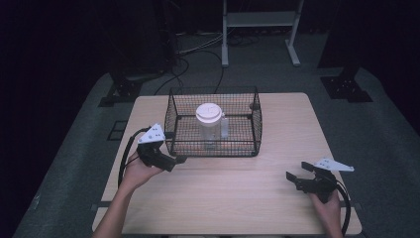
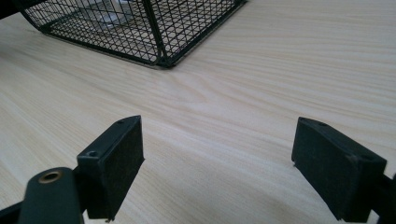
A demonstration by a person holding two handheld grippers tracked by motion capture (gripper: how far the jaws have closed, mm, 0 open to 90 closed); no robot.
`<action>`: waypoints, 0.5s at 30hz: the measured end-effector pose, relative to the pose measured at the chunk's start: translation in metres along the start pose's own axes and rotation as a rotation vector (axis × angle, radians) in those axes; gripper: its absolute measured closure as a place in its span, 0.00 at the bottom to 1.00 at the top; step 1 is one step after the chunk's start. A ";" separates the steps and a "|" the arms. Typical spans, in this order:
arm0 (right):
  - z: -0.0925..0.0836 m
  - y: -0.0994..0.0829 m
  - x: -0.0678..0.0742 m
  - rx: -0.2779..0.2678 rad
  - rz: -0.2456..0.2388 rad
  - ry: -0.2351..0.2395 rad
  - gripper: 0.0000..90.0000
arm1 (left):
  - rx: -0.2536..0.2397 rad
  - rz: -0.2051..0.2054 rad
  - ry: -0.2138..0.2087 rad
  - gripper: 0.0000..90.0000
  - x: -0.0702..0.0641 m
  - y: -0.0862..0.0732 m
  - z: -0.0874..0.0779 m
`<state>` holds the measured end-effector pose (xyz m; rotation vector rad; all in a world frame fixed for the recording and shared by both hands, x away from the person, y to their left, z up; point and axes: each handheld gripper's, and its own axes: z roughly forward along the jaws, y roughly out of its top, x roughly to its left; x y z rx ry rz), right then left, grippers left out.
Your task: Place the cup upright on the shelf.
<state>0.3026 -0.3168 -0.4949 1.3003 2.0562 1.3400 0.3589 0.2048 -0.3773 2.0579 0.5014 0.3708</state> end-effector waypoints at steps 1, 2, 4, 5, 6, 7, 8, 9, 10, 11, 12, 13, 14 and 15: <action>0.000 0.000 0.000 0.000 0.000 0.000 0.17 | -0.004 -0.006 -0.001 0.02 -0.001 -0.002 -0.001; 0.000 0.000 0.000 0.000 0.000 0.000 0.17 | -0.004 -0.006 -0.001 0.02 -0.001 -0.002 -0.001; 0.000 0.000 0.000 0.000 0.000 0.000 0.17 | -0.007 -0.009 0.003 0.02 -0.004 -0.009 -0.002; 0.000 0.000 0.000 0.000 0.000 0.000 0.17 | -0.011 -0.012 0.006 0.02 -0.005 -0.012 -0.003; 0.000 0.000 0.000 0.001 0.000 -0.001 0.17 | -0.013 -0.017 0.003 0.02 -0.006 -0.014 -0.003; 0.000 0.000 0.000 0.000 0.000 -0.001 0.17 | -0.017 -0.028 0.000 0.02 -0.006 -0.017 -0.004; 0.000 0.000 0.000 0.001 0.000 -0.001 0.17 | -0.018 -0.029 0.001 0.02 -0.007 -0.019 -0.004; 0.000 0.000 0.001 0.001 0.000 -0.001 0.17 | -0.020 -0.034 0.001 0.02 -0.008 -0.022 -0.005; 0.000 0.000 0.001 0.001 0.002 -0.001 0.17 | -0.020 -0.034 0.001 0.02 -0.009 -0.024 -0.005; 0.000 0.000 0.001 0.002 0.002 -0.001 0.17 | -0.026 -0.038 0.001 0.02 -0.009 -0.025 -0.006; 0.000 0.000 0.001 0.003 0.001 -0.001 0.17 | -0.027 -0.039 0.000 0.02 -0.010 -0.027 -0.006; 0.000 0.000 0.001 0.003 0.001 -0.001 0.17 | -0.025 -0.044 0.000 0.02 -0.011 -0.029 -0.007; 0.000 0.000 0.001 0.003 0.001 -0.002 0.17 | -0.025 -0.042 0.000 0.02 -0.011 -0.030 -0.007; 0.000 0.000 0.001 0.003 0.000 -0.002 0.17 | -0.025 -0.043 0.000 0.02 -0.012 -0.031 -0.007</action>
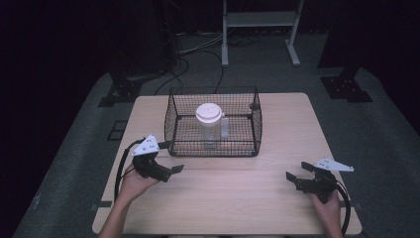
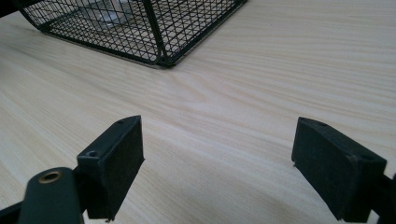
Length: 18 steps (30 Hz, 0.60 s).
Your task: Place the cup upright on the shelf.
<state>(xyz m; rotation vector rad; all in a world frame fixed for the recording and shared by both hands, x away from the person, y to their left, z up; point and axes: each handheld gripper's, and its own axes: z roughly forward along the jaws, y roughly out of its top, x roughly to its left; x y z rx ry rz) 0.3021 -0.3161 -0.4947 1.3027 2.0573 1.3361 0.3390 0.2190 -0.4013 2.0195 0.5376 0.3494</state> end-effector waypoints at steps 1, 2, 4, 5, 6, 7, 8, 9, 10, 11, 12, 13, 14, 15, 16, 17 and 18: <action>0.000 0.000 0.000 0.000 0.000 0.000 0.17 | 0.003 0.001 0.001 0.02 -0.001 -0.001 0.000; 0.000 0.000 0.000 0.000 0.001 -0.001 0.17 | 0.003 0.000 0.002 0.02 -0.001 -0.003 -0.001; 0.000 0.000 0.000 0.000 0.000 -0.001 0.17 | 0.004 -0.001 0.003 0.02 -0.003 -0.005 -0.002; 0.000 0.000 0.000 0.001 0.000 -0.001 0.17 | 0.004 -0.002 0.005 0.02 -0.004 -0.007 -0.002; 0.000 0.000 0.000 0.001 -0.001 -0.002 0.17 | 0.001 -0.004 0.006 0.02 -0.004 -0.008 -0.002; 0.000 0.000 0.000 0.001 -0.001 -0.002 0.17 | 0.001 -0.004 0.006 0.02 -0.004 -0.008 -0.002; 0.000 0.000 0.000 0.002 -0.002 -0.002 0.17 | -0.001 -0.007 0.009 0.02 -0.005 -0.011 -0.002; 0.000 0.000 0.000 0.002 -0.002 -0.003 0.17 | -0.004 -0.012 0.008 0.02 -0.005 -0.013 -0.003; 0.000 0.000 0.000 0.002 -0.003 -0.003 0.17 | -0.005 -0.015 0.009 0.02 -0.006 -0.014 -0.003; 0.000 0.000 0.000 0.002 -0.003 -0.004 0.17 | -0.009 -0.019 0.008 0.02 -0.006 -0.016 -0.003; 0.000 0.000 0.000 0.002 -0.003 -0.004 0.17 | -0.006 -0.023 0.006 0.02 -0.007 -0.017 -0.003; 0.000 0.000 0.000 0.002 -0.003 -0.004 0.17 | -0.004 -0.019 0.008 0.02 -0.007 -0.018 -0.004; 0.000 0.000 0.000 0.003 -0.003 -0.004 0.17 | -0.007 -0.019 0.010 0.02 -0.008 -0.020 -0.004; 0.000 0.000 0.000 0.003 -0.003 -0.005 0.17 | -0.007 -0.022 0.010 0.02 -0.008 -0.021 -0.004; 0.000 0.000 0.000 0.003 -0.003 -0.005 0.17 | -0.007 -0.022 0.010 0.02 -0.008 -0.021 -0.004; 0.000 0.000 0.000 0.003 -0.003 -0.004 0.17 | -0.008 -0.023 0.015 0.02 -0.009 -0.024 -0.004; 0.000 0.000 0.000 0.003 -0.003 -0.005 0.17 | -0.010 -0.029 0.014 0.02 -0.009 -0.026 -0.004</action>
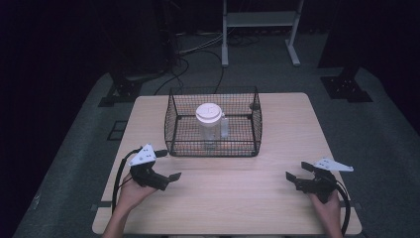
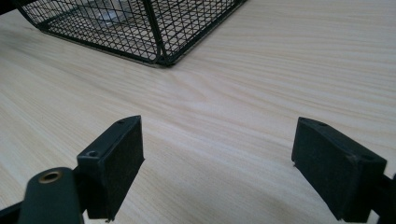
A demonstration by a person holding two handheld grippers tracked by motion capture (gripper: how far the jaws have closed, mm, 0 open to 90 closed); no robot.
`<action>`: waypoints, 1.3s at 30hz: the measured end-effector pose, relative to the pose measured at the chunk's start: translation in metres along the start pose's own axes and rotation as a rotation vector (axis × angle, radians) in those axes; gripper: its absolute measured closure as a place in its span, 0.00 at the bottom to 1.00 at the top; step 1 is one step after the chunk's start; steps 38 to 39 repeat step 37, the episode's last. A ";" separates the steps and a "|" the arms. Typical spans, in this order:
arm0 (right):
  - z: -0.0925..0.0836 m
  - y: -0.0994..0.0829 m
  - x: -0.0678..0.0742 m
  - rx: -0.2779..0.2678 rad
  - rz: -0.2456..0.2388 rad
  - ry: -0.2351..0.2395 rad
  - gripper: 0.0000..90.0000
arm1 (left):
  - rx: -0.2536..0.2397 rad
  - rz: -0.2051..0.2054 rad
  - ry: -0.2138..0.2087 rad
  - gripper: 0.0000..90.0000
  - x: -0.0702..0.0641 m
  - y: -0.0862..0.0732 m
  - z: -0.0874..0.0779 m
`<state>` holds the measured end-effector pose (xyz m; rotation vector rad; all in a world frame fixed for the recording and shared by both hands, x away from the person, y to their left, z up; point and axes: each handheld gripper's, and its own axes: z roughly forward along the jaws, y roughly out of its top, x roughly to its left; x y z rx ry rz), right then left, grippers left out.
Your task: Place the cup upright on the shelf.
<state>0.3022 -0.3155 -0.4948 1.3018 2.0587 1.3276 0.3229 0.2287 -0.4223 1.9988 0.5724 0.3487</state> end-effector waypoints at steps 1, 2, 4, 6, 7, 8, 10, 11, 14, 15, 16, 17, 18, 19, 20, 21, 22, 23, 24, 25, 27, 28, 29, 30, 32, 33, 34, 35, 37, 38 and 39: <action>0.000 0.000 0.000 -0.001 0.000 0.000 0.17 | 0.002 -0.004 0.000 0.02 0.000 -0.001 0.000; 0.000 0.000 0.000 -0.001 0.000 0.000 0.17 | 0.003 -0.005 0.001 0.02 0.000 -0.003 0.000; 0.000 0.000 0.000 -0.001 -0.001 0.000 0.17 | 0.000 -0.012 0.006 0.02 0.000 -0.007 -0.001; 0.000 0.000 0.000 0.000 -0.001 0.000 0.17 | -0.005 -0.017 0.011 0.02 -0.001 -0.011 -0.002; 0.000 0.000 0.000 -0.001 -0.001 0.000 0.17 | -0.005 -0.020 0.017 0.02 -0.002 -0.013 -0.002; 0.000 0.000 0.000 -0.001 -0.001 0.000 0.17 | -0.003 -0.018 0.023 0.02 -0.003 -0.016 -0.003; 0.000 0.000 0.000 0.000 -0.001 0.000 0.17 | -0.002 -0.022 0.026 0.02 -0.004 -0.020 -0.003; 0.000 0.000 0.000 0.000 -0.001 0.000 0.17 | 0.000 -0.022 0.032 0.02 -0.005 -0.022 -0.004; 0.000 0.000 0.000 0.000 -0.002 -0.001 0.17 | -0.007 -0.037 0.032 0.02 -0.006 -0.028 -0.006; 0.000 0.000 0.000 0.000 -0.002 -0.001 0.17 | -0.012 -0.041 0.033 0.02 -0.006 -0.029 -0.006; 0.000 0.000 0.000 0.000 -0.002 -0.001 0.17 | -0.016 -0.045 0.036 0.02 -0.006 -0.031 -0.007; 0.000 0.000 0.000 0.000 -0.002 -0.001 0.17 | -0.019 -0.047 0.039 0.02 -0.007 -0.033 -0.008; 0.000 0.000 0.000 0.000 -0.003 -0.001 0.17 | -0.022 -0.047 0.041 0.02 -0.008 -0.034 -0.009; 0.000 0.000 0.000 0.000 -0.003 -0.001 0.17 | -0.023 -0.048 0.043 0.02 -0.008 -0.036 -0.010; 0.000 0.000 0.000 0.000 -0.002 -0.001 0.17 | -0.026 -0.050 0.048 0.02 -0.009 -0.038 -0.010; 0.000 0.000 0.000 0.000 -0.002 -0.001 0.17 | -0.027 -0.052 0.053 0.02 -0.010 -0.040 -0.011; 0.000 0.000 0.000 0.000 -0.002 -0.001 0.17 | -0.030 -0.057 0.057 0.02 -0.011 -0.043 -0.012; 0.000 0.000 0.000 0.000 -0.002 -0.001 0.17 | -0.031 -0.062 0.059 0.02 -0.011 -0.045 -0.012; 0.000 0.000 0.000 0.000 -0.002 -0.001 0.17 | -0.037 -0.070 0.062 0.02 -0.011 -0.049 -0.013; 0.000 0.000 0.000 0.000 -0.002 -0.001 0.17 | -0.035 -0.075 0.061 0.02 -0.012 -0.050 -0.013; 0.000 0.000 0.000 0.000 -0.002 -0.001 0.17 | -0.039 -0.080 0.063 0.02 -0.012 -0.052 -0.013; 0.000 0.000 0.000 0.000 -0.003 -0.001 0.17 | -0.035 -0.077 0.069 0.02 -0.014 -0.054 -0.014; 0.000 0.000 0.000 0.000 -0.002 -0.001 0.17 | -0.035 -0.075 0.072 0.02 -0.014 -0.055 -0.014; 0.000 0.000 0.000 0.000 -0.002 -0.002 0.17 | -0.035 -0.071 0.080 0.02 -0.015 -0.056 -0.015; 0.000 0.000 0.000 0.000 -0.002 -0.002 0.17 | -0.042 -0.073 0.087 0.02 -0.016 -0.058 -0.016; 0.000 0.000 0.000 0.000 -0.002 -0.002 0.17 | -0.045 -0.078 0.086 0.02 -0.016 -0.060 -0.017; 0.000 0.000 0.001 0.001 -0.001 -0.003 0.17 | -0.053 -0.084 0.088 0.02 -0.017 -0.063 -0.017; 0.000 0.000 0.001 0.001 -0.002 -0.003 0.17 | -0.057 -0.087 0.087 0.02 -0.018 -0.064 -0.018; 0.000 0.000 0.000 0.000 -0.002 -0.003 0.17 | -0.058 -0.087 0.085 0.02 -0.018 -0.066 -0.018; 0.000 0.000 0.000 0.000 -0.002 -0.003 0.17 | -0.058 -0.087 0.085 0.02 -0.018 -0.066 -0.018; 0.000 0.000 0.000 0.000 -0.002 -0.003 0.17 | -0.058 -0.087 0.085 0.02 -0.018 -0.066 -0.018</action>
